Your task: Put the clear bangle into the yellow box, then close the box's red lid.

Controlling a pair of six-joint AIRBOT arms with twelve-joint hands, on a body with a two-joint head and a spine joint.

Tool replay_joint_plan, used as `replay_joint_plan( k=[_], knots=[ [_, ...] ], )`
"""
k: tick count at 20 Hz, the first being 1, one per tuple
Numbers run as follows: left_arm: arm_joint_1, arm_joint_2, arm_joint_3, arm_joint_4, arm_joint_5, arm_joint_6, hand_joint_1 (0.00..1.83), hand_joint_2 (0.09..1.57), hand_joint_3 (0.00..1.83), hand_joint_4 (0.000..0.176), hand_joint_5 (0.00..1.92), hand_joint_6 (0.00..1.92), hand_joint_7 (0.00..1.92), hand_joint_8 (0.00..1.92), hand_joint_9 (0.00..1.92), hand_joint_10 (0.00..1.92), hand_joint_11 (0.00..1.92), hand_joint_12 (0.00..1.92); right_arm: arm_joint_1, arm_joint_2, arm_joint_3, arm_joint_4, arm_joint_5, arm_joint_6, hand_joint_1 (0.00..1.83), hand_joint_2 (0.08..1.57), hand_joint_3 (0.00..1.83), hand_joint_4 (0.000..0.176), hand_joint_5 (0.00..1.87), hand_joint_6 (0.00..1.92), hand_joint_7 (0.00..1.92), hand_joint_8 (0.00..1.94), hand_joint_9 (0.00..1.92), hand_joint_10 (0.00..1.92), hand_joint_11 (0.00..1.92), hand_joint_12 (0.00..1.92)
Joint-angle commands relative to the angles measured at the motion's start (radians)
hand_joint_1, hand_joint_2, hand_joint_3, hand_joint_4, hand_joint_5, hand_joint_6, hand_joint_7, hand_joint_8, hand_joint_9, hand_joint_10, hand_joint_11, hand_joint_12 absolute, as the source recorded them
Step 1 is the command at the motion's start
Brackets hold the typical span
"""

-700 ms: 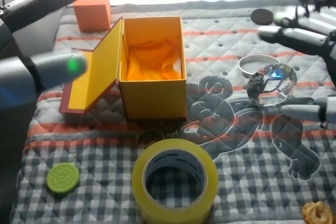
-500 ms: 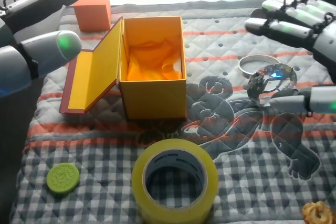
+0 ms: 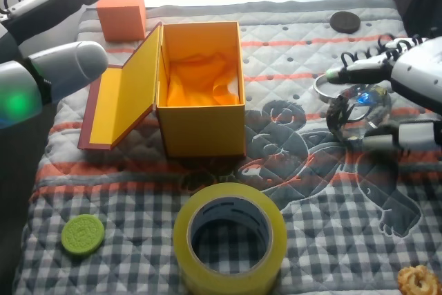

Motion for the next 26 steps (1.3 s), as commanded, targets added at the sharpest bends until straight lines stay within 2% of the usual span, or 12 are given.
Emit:
replay_joint_plan(
  k=[1, 3, 6, 7, 8, 9, 10, 11, 12, 16, 20, 26],
  knots=[
    [-0.009, -0.005, 0.003, 0.007, -0.122, -0.005, 0.00, 1.17, 0.00, 0.176, 0.15, 0.01, 0.13, 0.00, 0.08, 0.00, 0.00, 0.17, 0.007, 0.000, 0.007, -0.005, 0.075, -0.007, 1.24, 1.13, 0.01, 0.000, 0.85, 0.96, 1.03, 1.02, 1.23, 0.07, 0.81, 0.94],
    [-0.009, -0.007, 0.003, 0.007, -0.121, -0.005, 0.00, 1.17, 0.00, 0.176, 0.16, 0.00, 0.13, 0.00, 0.09, 0.00, 0.00, 0.22, 0.007, -0.001, 0.007, -0.004, 0.075, -0.007, 1.25, 1.14, 0.00, 0.000, 0.89, 0.93, 1.01, 1.14, 1.31, 0.10, 0.79, 1.26],
    [-0.009, -0.008, 0.003, 0.007, -0.121, -0.005, 0.00, 1.17, 0.00, 0.176, 0.15, 0.00, 0.15, 0.00, 0.11, 0.00, 0.00, 0.24, 0.012, -0.002, 0.008, -0.003, 0.076, -0.007, 1.21, 1.17, 0.00, 0.000, 0.83, 1.05, 0.96, 1.20, 1.22, 0.07, 0.60, 1.37],
    [-0.009, -0.008, 0.003, 0.007, -0.121, -0.005, 0.00, 1.17, 0.00, 0.176, 0.15, 0.00, 0.14, 0.00, 0.11, 0.00, 0.00, 0.24, 0.020, 0.000, 0.008, -0.003, 0.084, -0.007, 1.23, 1.18, 0.01, 0.000, 0.83, 0.98, 0.90, 1.35, 1.08, 0.67, 0.63, 1.60],
    [-0.007, -0.008, 0.003, 0.007, -0.121, -0.005, 0.00, 1.17, 0.00, 0.176, 0.14, 0.00, 0.14, 0.00, 0.10, 0.00, 0.00, 0.20, 0.027, 0.004, 0.005, -0.003, 0.099, -0.007, 1.24, 1.17, 0.00, 0.000, 0.87, 0.90, 0.91, 1.34, 0.96, 1.00, 0.65, 1.61],
    [-0.007, -0.008, 0.003, 0.007, -0.121, -0.005, 0.00, 1.17, 0.00, 0.176, 0.15, 0.01, 0.15, 0.00, 0.11, 0.01, 0.00, 0.19, 0.035, 0.010, 0.000, -0.007, 0.112, -0.006, 1.35, 1.14, 0.00, 0.000, 0.85, 0.96, 0.95, 1.07, 0.93, 1.23, 0.72, 1.26],
    [-0.006, -0.010, 0.004, 0.007, -0.120, -0.005, 0.00, 1.16, 0.00, 0.176, 0.14, 0.00, 0.15, 0.00, 0.11, 0.01, 0.00, 0.19, 0.046, 0.021, -0.011, -0.025, 0.139, 0.005, 1.25, 1.13, 0.00, 0.000, 0.89, 1.01, 1.03, 1.00, 1.05, 0.71, 0.83, 1.10],
    [-0.006, -0.011, 0.004, 0.007, -0.120, -0.005, 0.00, 1.16, 0.00, 0.176, 0.16, 0.00, 0.18, 0.00, 0.14, 0.00, 0.00, 0.25, 0.059, 0.032, -0.021, -0.047, 0.170, 0.023, 1.26, 1.13, 0.00, 0.000, 0.94, 0.83, 1.01, 1.14, 1.09, 0.87, 0.87, 1.38],
    [-0.006, -0.011, 0.005, 0.006, -0.119, -0.005, 0.00, 1.16, 0.00, 0.176, 0.16, 0.00, 0.18, 0.00, 0.15, 0.00, 0.00, 0.27, 0.071, 0.040, -0.029, -0.068, 0.198, 0.038, 1.25, 1.12, 0.00, 0.000, 0.95, 0.85, 1.04, 1.07, 1.09, 0.78, 0.87, 1.33],
    [-0.004, -0.013, 0.006, 0.003, -0.119, -0.005, 0.00, 1.16, 0.00, 0.176, 0.17, 0.01, 0.18, 0.00, 0.15, 0.00, 0.00, 0.30, 0.147, 0.061, -0.059, -0.165, 0.283, 0.076, 1.22, 1.12, 0.00, 0.000, 0.88, 1.15, 1.08, 0.81, 1.28, 0.05, 1.04, 0.67],
    [-0.003, -0.016, 0.013, 0.000, -0.110, -0.005, 0.00, 1.17, 0.00, 0.176, 0.25, 0.00, 0.22, 0.00, 0.20, 0.00, 0.00, 0.41, 0.244, 0.047, -0.067, -0.232, 0.316, 0.092, 1.20, 1.15, 0.00, 0.001, 0.85, 1.22, 1.00, 0.91, 1.20, 0.00, 1.09, 0.32],
    [-0.009, -0.016, 0.020, -0.002, -0.097, -0.005, 0.00, 1.16, 0.00, 0.176, 0.29, 0.00, 0.20, 0.00, 0.18, 0.00, 0.00, 0.45, 0.346, -0.062, -0.032, -0.260, 0.276, 0.092, 1.23, 1.13, 0.00, 0.000, 0.82, 1.19, 1.10, 0.82, 1.30, 0.01, 1.24, 0.23]
  ],
)
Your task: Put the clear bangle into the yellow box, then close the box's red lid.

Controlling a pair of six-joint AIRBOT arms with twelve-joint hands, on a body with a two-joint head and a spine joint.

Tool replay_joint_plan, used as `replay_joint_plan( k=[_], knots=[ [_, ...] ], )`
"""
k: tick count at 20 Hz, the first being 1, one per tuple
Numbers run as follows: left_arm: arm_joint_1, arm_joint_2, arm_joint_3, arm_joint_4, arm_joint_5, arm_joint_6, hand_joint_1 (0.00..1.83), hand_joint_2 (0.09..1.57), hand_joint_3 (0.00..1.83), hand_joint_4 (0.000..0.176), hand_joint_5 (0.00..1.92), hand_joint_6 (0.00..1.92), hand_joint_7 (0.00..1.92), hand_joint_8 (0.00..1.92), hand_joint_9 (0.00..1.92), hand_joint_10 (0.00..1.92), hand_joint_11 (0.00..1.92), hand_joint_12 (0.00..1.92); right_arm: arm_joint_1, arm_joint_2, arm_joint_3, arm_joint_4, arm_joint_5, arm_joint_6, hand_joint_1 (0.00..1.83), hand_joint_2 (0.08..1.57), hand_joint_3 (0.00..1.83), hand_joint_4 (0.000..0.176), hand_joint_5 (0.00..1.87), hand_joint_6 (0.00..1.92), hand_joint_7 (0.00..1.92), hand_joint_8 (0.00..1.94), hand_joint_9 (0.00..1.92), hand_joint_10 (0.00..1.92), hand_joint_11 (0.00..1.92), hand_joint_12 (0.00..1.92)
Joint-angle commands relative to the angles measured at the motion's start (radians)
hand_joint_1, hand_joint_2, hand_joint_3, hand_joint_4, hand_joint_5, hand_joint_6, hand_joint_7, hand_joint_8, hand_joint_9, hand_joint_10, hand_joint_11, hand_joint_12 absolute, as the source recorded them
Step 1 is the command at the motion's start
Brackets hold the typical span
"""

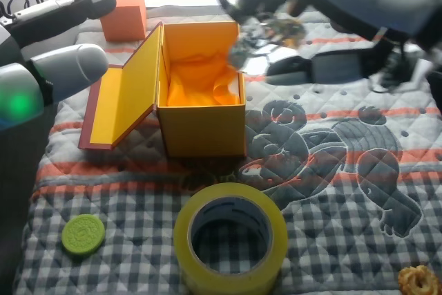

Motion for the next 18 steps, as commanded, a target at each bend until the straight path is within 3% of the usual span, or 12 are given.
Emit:
replay_joint_plan(
  k=[1, 6, 7, 8, 9, 11, 13, 14, 15, 16, 17, 18],
  knots=[
    [-0.013, -0.006, 0.005, 0.003, -0.112, -0.006, 0.00, 1.16, 0.00, 0.176, 0.28, 0.00, 0.19, 0.00, 0.18, 0.00, 0.00, 0.43, 0.026, -0.006, 0.010, 0.034, 0.130, 0.006, 1.22, 1.14, 0.00, 0.000, 0.82, 1.19, 1.07, 0.87, 1.30, 0.01, 1.24, 0.22],
    [-0.024, -0.019, 0.021, -0.007, -0.092, -0.006, 0.02, 1.16, 0.00, 0.176, 0.26, 0.00, 0.19, 0.00, 0.17, 0.00, 0.00, 0.37, 0.068, -0.118, 0.066, 0.066, 0.074, 0.005, 1.23, 1.12, 0.00, 0.000, 0.91, 1.12, 1.09, 0.79, 1.31, 0.00, 1.29, 0.23],
    [-0.027, -0.023, 0.025, -0.008, -0.086, -0.006, 0.03, 1.16, 0.00, 0.176, 0.26, 0.00, 0.18, 0.00, 0.16, 0.00, 0.00, 0.34, 0.068, -0.138, 0.076, 0.085, 0.071, 0.005, 1.35, 1.09, 0.00, 0.000, 0.91, 1.07, 1.03, 0.78, 1.16, 0.72, 1.26, 0.28],
    [-0.029, -0.027, 0.029, -0.011, -0.082, -0.006, 0.03, 1.16, 0.00, 0.176, 0.26, 0.00, 0.19, 0.00, 0.16, 0.00, 0.00, 0.33, 0.067, -0.155, 0.082, 0.110, 0.071, 0.005, 1.37, 1.09, 0.00, 0.000, 0.91, 1.06, 1.02, 0.82, 1.13, 0.88, 1.24, 0.30],
    [-0.031, -0.029, 0.031, -0.012, -0.080, -0.006, 0.01, 1.16, 0.00, 0.176, 0.24, 0.00, 0.18, 0.00, 0.15, 0.00, 0.00, 0.30, 0.059, -0.167, 0.086, 0.130, 0.071, 0.005, 1.38, 1.08, 0.00, 0.000, 0.93, 0.99, 1.04, 0.79, 1.13, 0.92, 1.24, 0.33],
    [-0.033, -0.031, 0.033, -0.012, -0.076, -0.006, 0.01, 1.16, 0.00, 0.176, 0.22, 0.00, 0.18, 0.00, 0.16, 0.00, 0.00, 0.36, 0.034, -0.190, 0.095, 0.167, 0.072, 0.005, 1.38, 1.08, 0.00, 0.000, 0.93, 0.97, 1.04, 0.82, 1.11, 0.96, 1.14, 0.59],
    [-0.033, -0.032, 0.034, -0.013, -0.074, -0.006, 0.00, 1.17, 0.00, 0.176, 0.18, 0.00, 0.15, 0.00, 0.15, 0.00, 0.00, 0.33, 0.019, -0.202, 0.102, 0.189, 0.072, 0.005, 1.36, 1.12, 0.01, 0.000, 0.97, 0.96, 0.92, 0.93, 0.95, 1.25, 0.88, 1.03],
    [-0.033, -0.032, 0.034, -0.014, -0.073, -0.006, 0.00, 1.17, 0.00, 0.176, 0.18, 0.00, 0.14, 0.00, 0.15, 0.00, 0.00, 0.32, 0.016, -0.203, 0.102, 0.194, 0.072, 0.005, 1.24, 1.14, 0.00, 0.000, 0.96, 1.06, 0.88, 1.07, 0.87, 0.69, 0.73, 1.12],
    [-0.033, -0.032, 0.034, -0.015, -0.073, -0.007, 0.00, 1.17, 0.00, 0.176, 0.17, 0.00, 0.13, 0.00, 0.15, 0.00, 0.00, 0.33, 0.010, -0.204, 0.101, 0.204, 0.076, 0.005, 1.11, 1.17, 0.01, 0.000, 0.87, 1.15, 0.80, 0.43, 0.81, 0.32, 0.57, 1.06],
    [-0.033, -0.032, 0.034, -0.016, -0.073, -0.007, 0.00, 1.18, 0.00, 0.176, 0.20, 0.01, 0.15, 0.01, 0.16, 0.00, 0.00, 0.33, 0.004, -0.205, 0.100, 0.210, 0.078, 0.005, 0.87, 1.12, 0.00, 0.000, 0.67, 0.43, 0.67, 0.13, 0.70, 0.12, 0.41, 0.99],
    [-0.033, -0.032, 0.034, -0.016, -0.073, -0.007, 0.00, 1.17, 0.00, 0.176, 0.21, 0.01, 0.15, 0.01, 0.16, 0.00, 0.00, 0.33, 0.001, -0.204, 0.099, 0.212, 0.079, 0.005, 0.75, 1.09, 0.00, 0.000, 0.61, 0.13, 0.57, 0.03, 0.62, 0.04, 0.33, 0.96],
    [-0.033, -0.032, 0.034, -0.016, -0.073, -0.007, 0.00, 1.17, 0.00, 0.176, 0.21, 0.01, 0.16, 0.01, 0.17, 0.00, 0.00, 0.35, -0.001, -0.203, 0.100, 0.214, 0.077, 0.005, 0.56, 1.04, 0.00, 0.000, 0.44, 0.03, 0.39, 0.01, 0.49, 0.01, 0.22, 1.06]
  ],
)
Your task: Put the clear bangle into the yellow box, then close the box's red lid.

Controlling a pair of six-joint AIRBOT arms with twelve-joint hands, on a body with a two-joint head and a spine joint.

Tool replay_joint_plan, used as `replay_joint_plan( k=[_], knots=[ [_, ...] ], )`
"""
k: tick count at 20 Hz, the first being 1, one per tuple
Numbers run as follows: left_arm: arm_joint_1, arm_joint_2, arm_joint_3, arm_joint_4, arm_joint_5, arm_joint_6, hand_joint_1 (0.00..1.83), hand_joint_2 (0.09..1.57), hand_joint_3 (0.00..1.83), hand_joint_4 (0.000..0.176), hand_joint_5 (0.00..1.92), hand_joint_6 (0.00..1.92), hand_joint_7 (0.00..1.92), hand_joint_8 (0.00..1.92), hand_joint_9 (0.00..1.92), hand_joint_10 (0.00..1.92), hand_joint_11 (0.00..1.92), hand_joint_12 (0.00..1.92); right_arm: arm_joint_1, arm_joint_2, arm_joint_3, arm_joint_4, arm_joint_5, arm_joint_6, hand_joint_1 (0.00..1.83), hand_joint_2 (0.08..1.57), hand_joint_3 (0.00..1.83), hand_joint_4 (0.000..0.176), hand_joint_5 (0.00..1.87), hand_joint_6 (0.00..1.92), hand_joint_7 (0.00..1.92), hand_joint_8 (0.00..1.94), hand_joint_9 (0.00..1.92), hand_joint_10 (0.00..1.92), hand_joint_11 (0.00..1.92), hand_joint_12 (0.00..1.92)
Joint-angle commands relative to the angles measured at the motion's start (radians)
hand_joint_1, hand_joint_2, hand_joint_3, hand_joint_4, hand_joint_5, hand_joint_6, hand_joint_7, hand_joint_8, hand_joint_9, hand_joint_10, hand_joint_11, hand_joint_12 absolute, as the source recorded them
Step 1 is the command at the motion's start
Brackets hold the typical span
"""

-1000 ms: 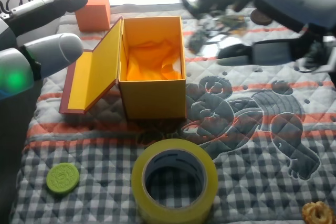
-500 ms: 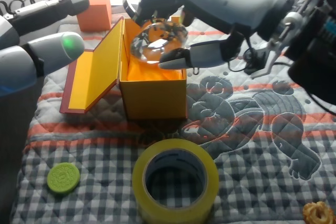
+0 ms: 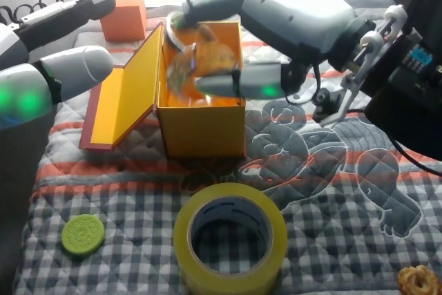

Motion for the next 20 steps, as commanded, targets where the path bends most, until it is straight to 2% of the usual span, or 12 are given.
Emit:
replay_joint_plan(
  k=[1, 2, 4, 8, 10, 11, 12, 13, 14, 16, 18, 20],
  knots=[
    [-0.015, -0.001, 0.007, 0.008, -0.122, -0.007, 0.00, 1.18, 0.00, 0.176, 0.19, 0.00, 0.16, 0.00, 0.16, 0.00, 0.00, 0.35, 0.008, 0.006, 0.001, 0.000, 0.145, 0.007, 0.33, 1.05, 0.00, 0.000, 0.21, 0.00, 0.21, 0.00, 0.37, 0.00, 0.08, 1.21],
    [-0.015, -0.002, 0.007, 0.008, -0.120, -0.007, 0.00, 1.18, 0.00, 0.176, 0.19, 0.00, 0.15, 0.00, 0.15, 0.00, 0.00, 0.34, 0.008, 0.006, 0.003, 0.001, 0.140, 0.006, 0.22, 1.04, 0.00, 0.005, 0.10, 0.00, 0.13, 0.00, 0.28, 0.00, 0.01, 1.07],
    [-0.017, -0.002, 0.007, 0.008, -0.119, -0.007, 0.00, 1.17, 0.00, 0.176, 0.17, 0.00, 0.13, 0.00, 0.12, 0.00, 0.00, 0.27, 0.008, 0.009, 0.003, 0.002, 0.139, 0.002, 0.13, 1.03, 0.00, 0.011, 0.00, 0.00, 0.00, 0.00, 0.01, 0.00, 0.00, 0.02],
    [-0.011, 0.012, -0.017, 0.019, -0.116, -0.007, 0.00, 1.17, 0.00, 0.176, 0.21, 0.00, 0.18, 0.00, 0.16, 0.00, 0.00, 0.36, 0.000, 0.076, -0.024, -0.008, 0.162, -0.001, 0.02, 1.07, 0.01, 0.048, 0.00, 0.00, 0.00, 0.00, 0.02, 0.01, 0.00, 0.00],
    [0.021, 0.053, -0.056, 0.053, -0.113, -0.009, 0.00, 1.16, 0.00, 0.176, 0.24, 0.01, 0.19, 0.00, 0.18, 0.00, 0.00, 0.32, -0.044, 0.159, -0.068, 0.004, 0.243, -0.001, 0.00, 1.08, 0.00, 0.038, 0.00, 0.00, 0.04, 0.00, 0.15, 0.01, 0.02, 1.01],
    [0.040, 0.080, -0.077, 0.072, -0.111, -0.017, 0.00, 1.18, 0.00, 0.176, 0.21, 0.01, 0.19, 0.00, 0.17, 0.00, 0.00, 0.23, -0.066, 0.191, -0.086, 0.010, 0.285, -0.001, 0.03, 1.07, 0.00, 0.055, 0.00, 0.00, 0.04, 0.00, 0.13, 0.00, 0.00, 1.06],
    [0.073, 0.117, -0.104, 0.106, -0.106, -0.047, 0.00, 1.19, 0.00, 0.176, 0.19, 0.00, 0.22, 0.01, 0.21, 0.01, 0.00, 0.20, -0.091, 0.220, -0.103, 0.016, 0.338, -0.001, 0.01, 1.08, 0.00, 0.027, 0.00, 0.00, 0.13, 0.01, 0.17, 0.01, 0.00, 0.84],
    [0.109, 0.145, -0.122, 0.149, -0.099, -0.105, 0.00, 1.21, 0.00, 0.172, 0.16, 0.00, 0.28, 0.00, 0.25, 0.00, 0.01, 0.22, -0.114, 0.239, -0.117, 0.025, 0.384, -0.001, 0.00, 1.04, 0.00, 0.046, 0.00, 0.00, 0.09, 0.01, 0.06, 0.00, 0.00, 0.34],
    [0.138, 0.161, -0.132, 0.186, -0.092, -0.160, 0.00, 1.22, 0.00, 0.133, 0.15, 0.00, 0.30, 0.00, 0.25, 0.00, 0.02, 0.23, -0.138, 0.261, -0.132, 0.038, 0.427, -0.004, 0.00, 1.00, 0.00, 0.078, 0.00, 0.00, 0.03, 0.01, 0.01, 0.00, 0.00, 0.07],
    [0.179, 0.164, -0.141, 0.224, -0.073, -0.221, 0.00, 1.28, 0.01, 0.000, 0.16, 0.01, 0.25, 0.00, 0.22, 0.00, 0.00, 0.18, -0.185, 0.294, -0.164, 0.070, 0.500, -0.022, 0.00, 1.08, 0.01, 0.051, 0.00, 0.00, 0.00, 0.00, 0.00, 0.00, 0.00, 0.00],
    [0.197, 0.143, -0.132, 0.238, -0.024, -0.221, 0.00, 1.32, 0.02, 0.000, 0.16, 0.00, 0.23, 0.00, 0.23, 0.00, 0.06, 0.20, -0.223, 0.308, -0.180, 0.094, 0.550, -0.026, 0.00, 1.11, 0.00, 0.038, 0.00, 0.00, 0.08, 0.00, 0.09, 0.00, 0.00, 0.52],
    [0.188, 0.117, -0.109, 0.257, 0.033, -0.221, 0.00, 1.51, 0.03, 0.000, 0.09, 0.00, 0.11, 0.00, 0.12, 0.00, 0.08, 0.22, -0.231, 0.304, -0.183, 0.096, 0.556, -0.026, 0.00, 1.10, 0.00, 0.054, 0.00, 0.00, 0.00, 0.00, 0.00, 0.00, 0.00, 0.16]
  ],
)
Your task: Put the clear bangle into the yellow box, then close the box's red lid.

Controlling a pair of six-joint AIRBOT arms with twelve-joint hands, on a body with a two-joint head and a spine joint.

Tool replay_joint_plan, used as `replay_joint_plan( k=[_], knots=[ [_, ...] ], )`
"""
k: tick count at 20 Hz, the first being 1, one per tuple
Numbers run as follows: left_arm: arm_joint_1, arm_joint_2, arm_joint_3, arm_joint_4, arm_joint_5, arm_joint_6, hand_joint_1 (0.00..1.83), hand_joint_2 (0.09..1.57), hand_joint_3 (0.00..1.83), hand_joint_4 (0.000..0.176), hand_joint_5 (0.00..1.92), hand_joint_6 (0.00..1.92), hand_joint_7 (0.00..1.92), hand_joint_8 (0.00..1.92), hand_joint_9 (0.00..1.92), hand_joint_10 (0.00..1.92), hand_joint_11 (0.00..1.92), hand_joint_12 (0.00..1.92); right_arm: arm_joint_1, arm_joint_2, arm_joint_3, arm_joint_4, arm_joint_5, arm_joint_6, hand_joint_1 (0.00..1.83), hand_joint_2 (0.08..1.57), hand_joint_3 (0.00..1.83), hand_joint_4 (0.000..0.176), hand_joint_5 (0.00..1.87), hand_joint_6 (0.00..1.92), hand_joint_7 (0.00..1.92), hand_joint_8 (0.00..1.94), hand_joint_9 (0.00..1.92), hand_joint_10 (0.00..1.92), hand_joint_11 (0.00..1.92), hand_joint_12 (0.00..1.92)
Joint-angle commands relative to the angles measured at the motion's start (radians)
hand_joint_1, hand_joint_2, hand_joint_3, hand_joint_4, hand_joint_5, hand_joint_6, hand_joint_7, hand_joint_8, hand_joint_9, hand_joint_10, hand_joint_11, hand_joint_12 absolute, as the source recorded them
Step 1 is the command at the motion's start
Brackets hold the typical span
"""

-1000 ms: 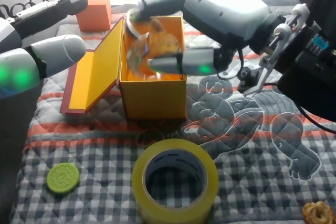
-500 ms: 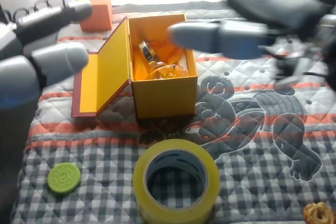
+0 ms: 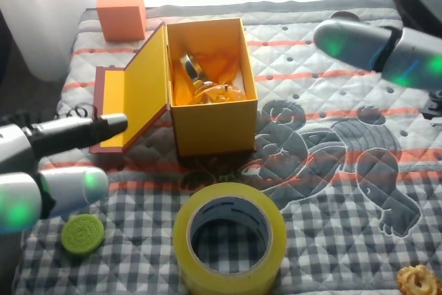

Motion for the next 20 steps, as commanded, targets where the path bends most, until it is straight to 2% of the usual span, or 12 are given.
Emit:
replay_joint_plan(
  k=[1, 2, 4, 7, 9, 10, 11, 13, 15, 16, 18, 20],
  knots=[
    [-0.016, -0.005, 0.006, 0.008, -0.075, -0.007, 0.00, 1.51, 0.03, 0.000, 0.09, 0.00, 0.11, 0.00, 0.12, 0.00, 0.08, 0.22, 0.004, 0.003, 0.000, -0.002, 0.133, 0.001, 0.00, 1.10, 0.00, 0.054, 0.00, 0.00, 0.00, 0.00, 0.00, 0.00, 0.00, 0.16],
    [-0.036, -0.014, 0.014, 0.036, -0.032, -0.007, 0.00, 1.57, 0.08, 0.000, 0.08, 0.01, 0.10, 0.01, 0.09, 0.01, 0.04, 0.20, 0.000, 0.004, 0.000, -0.002, 0.133, 0.001, 0.01, 1.10, 0.00, 0.066, 0.00, 0.00, 0.00, 0.00, 0.00, 0.00, 0.00, 0.21],
    [-0.087, -0.026, 0.018, 0.104, 0.045, -0.007, 0.00, 1.57, 0.11, 0.000, 0.08, 0.01, 0.09, 0.00, 0.11, 0.01, 0.10, 0.22, -0.004, 0.006, -0.001, 0.000, 0.133, 0.001, 0.04, 1.11, 0.00, 0.067, 0.00, 0.00, 0.00, 0.00, 0.00, 0.00, 0.00, 0.20],
    [-0.137, -0.056, 0.030, 0.157, 0.101, -0.018, 0.00, 1.57, 0.12, 0.000, 0.04, 0.00, 0.04, 0.00, 0.05, 0.00, 0.01, 0.19, -0.011, 0.011, -0.004, 0.006, 0.133, 0.001, 0.04, 1.13, 0.00, 0.061, 0.01, 0.00, 0.00, 0.00, 0.00, 0.00, 0.00, 0.14],
    [-0.158, -0.075, 0.050, 0.217, 0.114, -0.110, 0.00, 1.57, 0.11, 0.000, 0.04, 0.00, 0.04, 0.00, 0.06, 0.01, 0.01, 0.19, -0.015, 0.016, -0.007, 0.010, 0.133, 0.001, 0.05, 1.13, 0.00, 0.062, 0.01, 0.00, 0.00, 0.00, 0.00, 0.00, 0.00, 0.12],
    [-0.165, -0.085, 0.062, 0.232, 0.120, -0.141, 0.00, 1.57, 0.11, 0.000, 0.03, 0.00, 0.05, 0.01, 0.07, 0.01, 0.01, 0.19, -0.016, 0.018, -0.008, 0.011, 0.133, 0.001, 0.04, 1.14, 0.00, 0.057, 0.01, 0.00, 0.00, 0.00, 0.00, 0.00, 0.00, 0.11],
    [-0.169, -0.093, 0.068, 0.232, 0.128, -0.143, 0.00, 1.57, 0.13, 0.000, 0.01, 0.00, 0.04, 0.00, 0.07, 0.01, 0.02, 0.19, -0.017, 0.018, -0.008, 0.012, 0.133, 0.001, 0.03, 1.14, 0.01, 0.062, 0.02, 0.00, 0.00, 0.00, 0.00, 0.00, 0.00, 0.12],
    [-0.179, -0.118, 0.087, 0.229, 0.152, -0.143, 0.00, 1.57, 0.13, 0.000, 0.00, 0.00, 0.01, 0.00, 0.04, 0.00, 0.00, 0.16, -0.022, 0.021, -0.012, 0.018, 0.138, 0.001, 0.02, 1.16, 0.00, 0.057, 0.01, 0.00, 0.00, 0.00, 0.00, 0.00, 0.00, 0.06],
    [-0.195, -0.155, 0.111, 0.218, 0.178, -0.143, 0.00, 1.57, 0.15, 0.000, 0.00, 0.00, 0.00, 0.00, 0.02, 0.00, 0.01, 0.14, -0.034, 0.029, -0.017, 0.031, 0.151, 0.001, 0.01, 1.16, 0.00, 0.066, 0.01, 0.01, 0.00, 0.00, 0.00, 0.00, 0.00, 0.03],
    [-0.200, -0.171, 0.116, 0.215, 0.181, -0.144, 0.00, 1.57, 0.17, 0.000, 0.00, 0.00, 0.00, 0.00, 0.03, 0.00, 0.02, 0.14, -0.041, 0.032, -0.019, 0.039, 0.158, 0.001, 0.03, 1.16, 0.00, 0.057, 0.02, 0.01, 0.00, 0.00, 0.00, 0.00, 0.00, 0.03],
    [-0.202, -0.179, 0.115, 0.214, 0.179, -0.144, 0.00, 1.57, 0.15, 0.000, 0.00, 0.00, 0.00, 0.00, 0.02, 0.00, 0.05, 0.14, -0.044, 0.035, -0.020, 0.041, 0.159, 0.001, 0.03, 1.17, 0.00, 0.061, 0.03, 0.01, 0.00, 0.00, 0.00, 0.00, 0.00, 0.03],
    [-0.202, -0.180, 0.117, 0.212, 0.188, -0.144, 0.00, 1.57, 0.14, 0.000, 0.00, 0.00, 0.00, 0.00, 0.00, 0.00, 0.01, 0.12, -0.047, 0.035, -0.022, 0.043, 0.159, 0.001, 0.03, 1.18, 0.01, 0.058, 0.04, 0.01, 0.00, 0.00, 0.00, 0.00, 0.00, 0.03]
  ],
)
